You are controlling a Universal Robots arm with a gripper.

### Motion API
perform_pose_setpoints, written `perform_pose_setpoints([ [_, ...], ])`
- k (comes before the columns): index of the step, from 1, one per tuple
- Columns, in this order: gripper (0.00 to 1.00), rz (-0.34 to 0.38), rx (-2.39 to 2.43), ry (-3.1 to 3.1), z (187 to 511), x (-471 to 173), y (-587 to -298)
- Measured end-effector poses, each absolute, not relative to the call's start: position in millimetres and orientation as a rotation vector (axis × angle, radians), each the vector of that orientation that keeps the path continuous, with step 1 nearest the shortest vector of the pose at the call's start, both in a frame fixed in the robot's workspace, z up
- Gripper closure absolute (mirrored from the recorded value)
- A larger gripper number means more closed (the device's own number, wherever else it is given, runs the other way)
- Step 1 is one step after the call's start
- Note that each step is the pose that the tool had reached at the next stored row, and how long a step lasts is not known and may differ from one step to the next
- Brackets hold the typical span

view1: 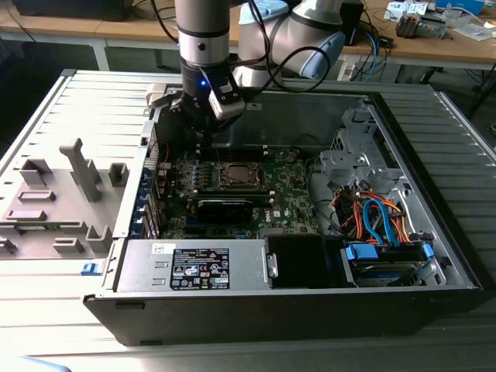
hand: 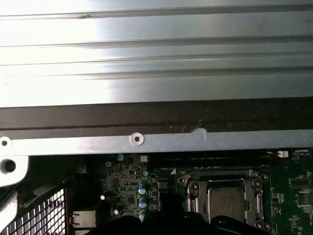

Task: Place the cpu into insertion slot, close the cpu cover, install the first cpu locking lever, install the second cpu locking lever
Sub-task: 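Install the first cpu locking lever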

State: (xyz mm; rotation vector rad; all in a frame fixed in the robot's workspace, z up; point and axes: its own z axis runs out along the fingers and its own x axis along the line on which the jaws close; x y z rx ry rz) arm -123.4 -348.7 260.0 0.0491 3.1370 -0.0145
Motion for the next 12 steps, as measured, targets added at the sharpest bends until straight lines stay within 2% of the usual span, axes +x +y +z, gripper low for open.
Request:
perform_pose_setpoints([
  [12, 0.89, -0.016, 0.049, 3.137, 259.9, -109.7, -348.5],
])
